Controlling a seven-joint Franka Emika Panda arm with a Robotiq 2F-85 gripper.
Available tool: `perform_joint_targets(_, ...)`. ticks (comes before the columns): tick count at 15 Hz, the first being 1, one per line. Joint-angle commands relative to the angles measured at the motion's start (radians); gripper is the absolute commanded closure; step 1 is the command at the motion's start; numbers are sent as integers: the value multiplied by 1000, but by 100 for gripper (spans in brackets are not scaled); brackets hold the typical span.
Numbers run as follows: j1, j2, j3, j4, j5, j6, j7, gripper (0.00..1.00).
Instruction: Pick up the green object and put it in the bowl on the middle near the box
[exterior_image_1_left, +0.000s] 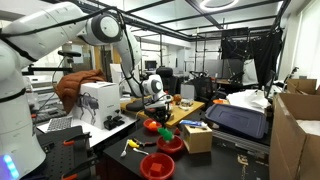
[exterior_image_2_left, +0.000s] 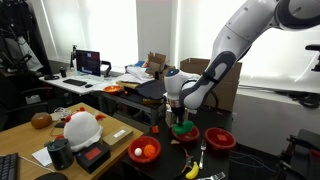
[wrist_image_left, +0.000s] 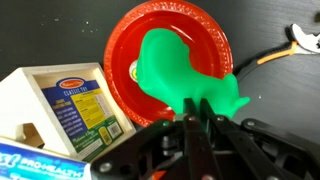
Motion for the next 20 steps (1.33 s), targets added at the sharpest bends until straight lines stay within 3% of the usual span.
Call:
perform_joint_targets(1, 6, 12, -30, 24, 20, 16, -7, 98)
perform_joint_targets(12, -2, 34, -43, 33, 47, -4, -8, 98)
perform_joint_targets(13, 0, 35, -46, 31, 45, 0, -5, 67)
perform_joint_targets(15, -2, 37, -48, 32, 48, -1, -6, 60)
perform_joint_targets(20, -8, 31, -53, 27, 51, -7, -8, 23)
